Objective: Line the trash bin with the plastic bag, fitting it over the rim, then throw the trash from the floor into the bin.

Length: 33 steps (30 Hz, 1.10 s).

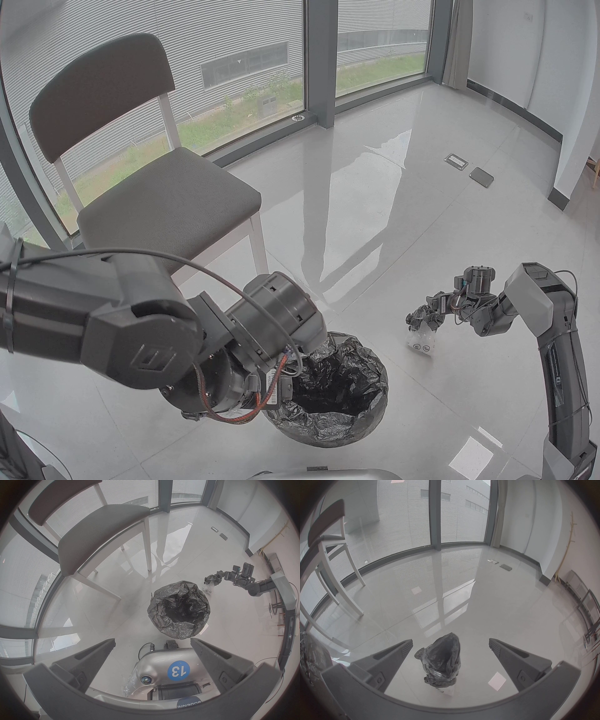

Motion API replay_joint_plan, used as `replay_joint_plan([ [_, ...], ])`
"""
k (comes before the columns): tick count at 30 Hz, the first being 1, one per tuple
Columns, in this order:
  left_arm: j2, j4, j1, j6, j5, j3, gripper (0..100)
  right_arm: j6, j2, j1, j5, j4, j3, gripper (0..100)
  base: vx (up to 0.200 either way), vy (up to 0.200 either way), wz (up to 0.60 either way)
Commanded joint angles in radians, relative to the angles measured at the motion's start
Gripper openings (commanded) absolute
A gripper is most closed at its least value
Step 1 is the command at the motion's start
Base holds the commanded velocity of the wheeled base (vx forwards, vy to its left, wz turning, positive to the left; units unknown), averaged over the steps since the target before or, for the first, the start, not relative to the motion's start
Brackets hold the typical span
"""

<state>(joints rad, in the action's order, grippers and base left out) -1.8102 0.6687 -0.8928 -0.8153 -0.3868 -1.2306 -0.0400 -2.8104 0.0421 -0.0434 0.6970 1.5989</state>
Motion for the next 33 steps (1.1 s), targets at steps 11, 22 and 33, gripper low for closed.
replay_joint_plan([
  [11,-0.003,0.002,0.002,-0.013,0.000,0.003,100,0.034,-0.115,-0.015,0.030,-0.159,0.217,100,0.000,0.000,0.00],
  [22,-0.004,0.002,0.002,-0.015,0.000,0.003,100,0.060,-0.150,-0.016,0.048,-0.215,0.286,100,0.000,0.000,0.00],
  [33,-0.004,0.003,0.000,-0.022,0.000,0.005,100,0.061,-0.153,-0.019,0.048,-0.214,0.296,0,0.000,0.000,0.00],
])
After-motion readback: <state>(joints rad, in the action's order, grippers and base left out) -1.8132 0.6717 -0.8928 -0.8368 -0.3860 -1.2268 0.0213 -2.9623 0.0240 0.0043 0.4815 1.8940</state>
